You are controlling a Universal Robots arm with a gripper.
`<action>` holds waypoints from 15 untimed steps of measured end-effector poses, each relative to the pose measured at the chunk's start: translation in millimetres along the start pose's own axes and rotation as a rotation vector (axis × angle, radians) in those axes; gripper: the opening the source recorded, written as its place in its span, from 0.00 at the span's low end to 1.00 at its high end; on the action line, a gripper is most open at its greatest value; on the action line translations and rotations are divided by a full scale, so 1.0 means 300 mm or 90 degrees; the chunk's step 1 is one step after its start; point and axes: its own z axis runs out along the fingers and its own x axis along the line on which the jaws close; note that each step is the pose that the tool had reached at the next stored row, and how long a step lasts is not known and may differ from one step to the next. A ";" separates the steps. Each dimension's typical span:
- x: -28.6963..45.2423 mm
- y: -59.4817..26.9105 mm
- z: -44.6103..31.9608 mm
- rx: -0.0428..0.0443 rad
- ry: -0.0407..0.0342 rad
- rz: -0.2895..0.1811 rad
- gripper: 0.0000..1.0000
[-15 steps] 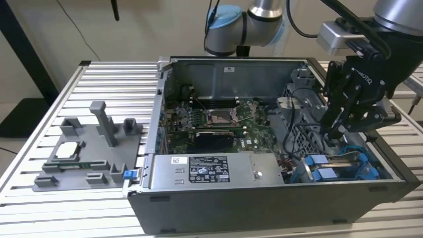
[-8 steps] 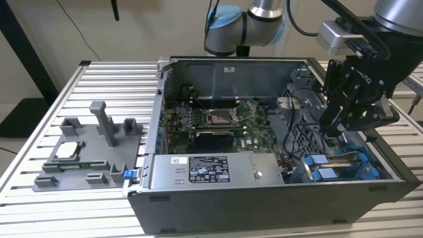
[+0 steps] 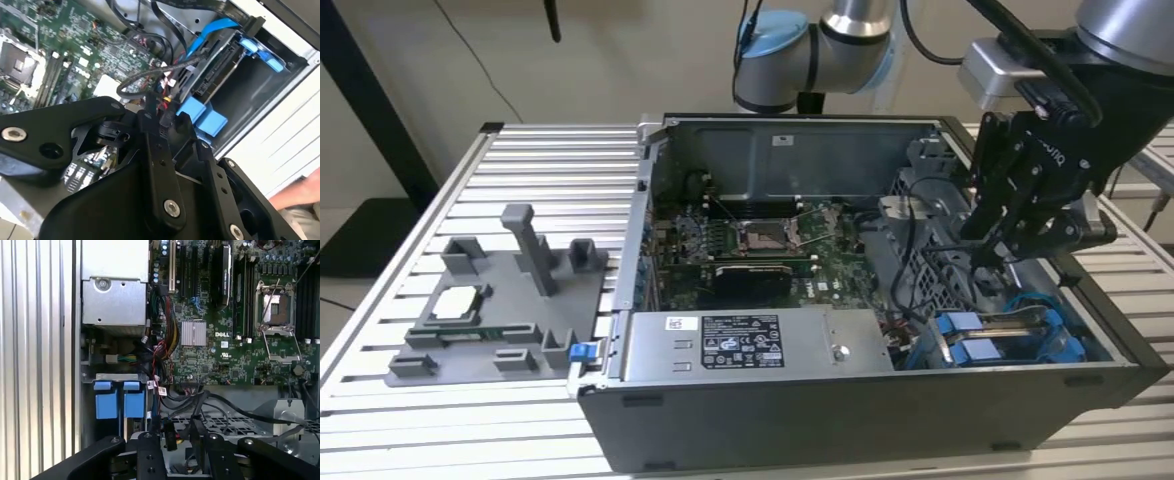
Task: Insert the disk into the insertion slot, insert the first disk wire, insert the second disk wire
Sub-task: 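Insert the first disk wire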
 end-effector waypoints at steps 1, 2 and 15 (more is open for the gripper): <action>0.000 0.000 0.002 0.0000 -0.0028 0.000 1.00; 0.000 0.000 0.003 0.0000 -0.0043 -0.001 1.00; 0.029 -0.014 0.006 -0.0015 -0.0122 -0.010 1.00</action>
